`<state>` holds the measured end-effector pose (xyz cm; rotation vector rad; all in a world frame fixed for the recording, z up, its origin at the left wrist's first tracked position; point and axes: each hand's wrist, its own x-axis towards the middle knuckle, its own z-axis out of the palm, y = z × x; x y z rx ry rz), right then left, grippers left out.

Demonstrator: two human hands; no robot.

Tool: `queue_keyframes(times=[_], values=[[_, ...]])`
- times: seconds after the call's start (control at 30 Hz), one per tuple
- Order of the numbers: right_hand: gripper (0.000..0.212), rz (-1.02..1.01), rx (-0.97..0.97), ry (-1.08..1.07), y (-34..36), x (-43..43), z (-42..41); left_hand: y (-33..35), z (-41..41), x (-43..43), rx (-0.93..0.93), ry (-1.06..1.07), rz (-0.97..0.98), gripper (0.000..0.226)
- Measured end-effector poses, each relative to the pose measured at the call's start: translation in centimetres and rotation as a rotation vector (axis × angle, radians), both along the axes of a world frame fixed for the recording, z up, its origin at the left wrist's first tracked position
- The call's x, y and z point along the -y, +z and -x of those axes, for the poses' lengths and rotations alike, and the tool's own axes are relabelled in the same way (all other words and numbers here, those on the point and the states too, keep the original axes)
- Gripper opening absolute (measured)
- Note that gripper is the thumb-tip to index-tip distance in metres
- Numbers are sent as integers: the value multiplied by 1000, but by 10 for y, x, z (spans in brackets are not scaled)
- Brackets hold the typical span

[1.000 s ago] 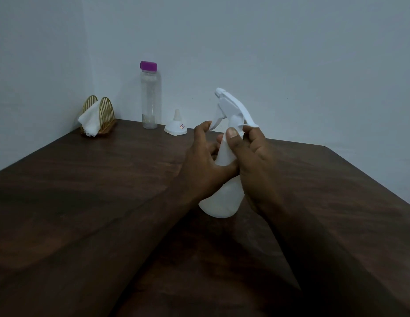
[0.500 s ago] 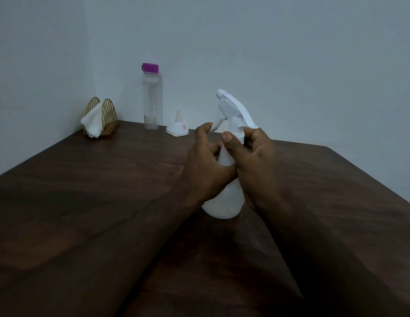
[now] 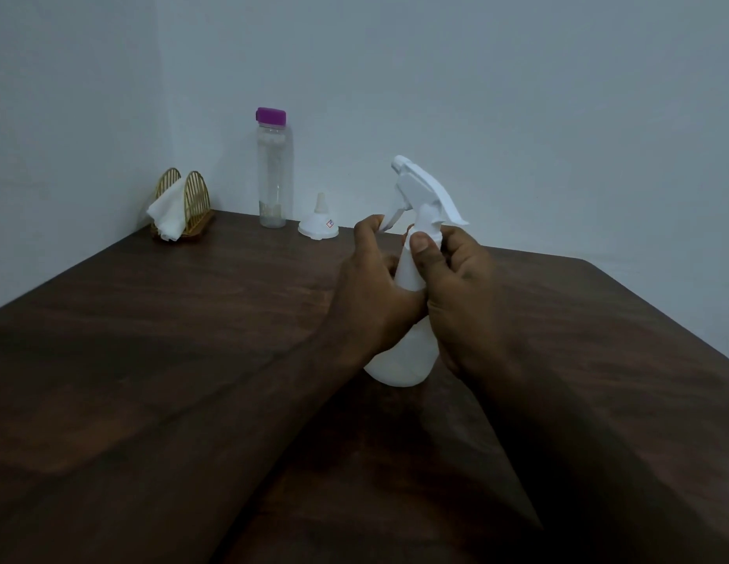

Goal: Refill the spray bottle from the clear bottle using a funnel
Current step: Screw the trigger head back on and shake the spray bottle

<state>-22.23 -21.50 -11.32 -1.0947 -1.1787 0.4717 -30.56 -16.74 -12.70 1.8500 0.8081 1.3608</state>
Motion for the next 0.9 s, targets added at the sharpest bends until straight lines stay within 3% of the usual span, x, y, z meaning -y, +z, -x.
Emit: queue_keyframes(times=[0.1, 0.2, 0.33, 0.47, 0.63, 0.77, 0.83, 0.9], values=[[4, -33, 24, -124, 1, -2, 5, 3, 0, 2, -20, 15, -2, 78], [2, -21, 20, -140, 1, -2, 5, 2, -2, 2, 9, 40, -6, 77], [12, 41, -33, 92, 7, 6, -8, -8, -1, 0, 37, -30, 1, 93], [24, 174, -93, 360, 26, 9, -30, -17, 3, -12, -42, -253, 117, 114], [43, 338, -37, 513, 43, 10, -45, -7, 18, -15, -252, -510, 180, 49], [37, 340, -8, 481, 42, 6, -46, -6, 19, -13, -252, -548, 234, 40], [21, 289, 64, 327, 33, 5, -39, -6, 18, -13, -245, -543, 244, 36], [19, 245, 128, 170, 26, 7, -30, -6, 17, -13, -246, -530, 237, 37]])
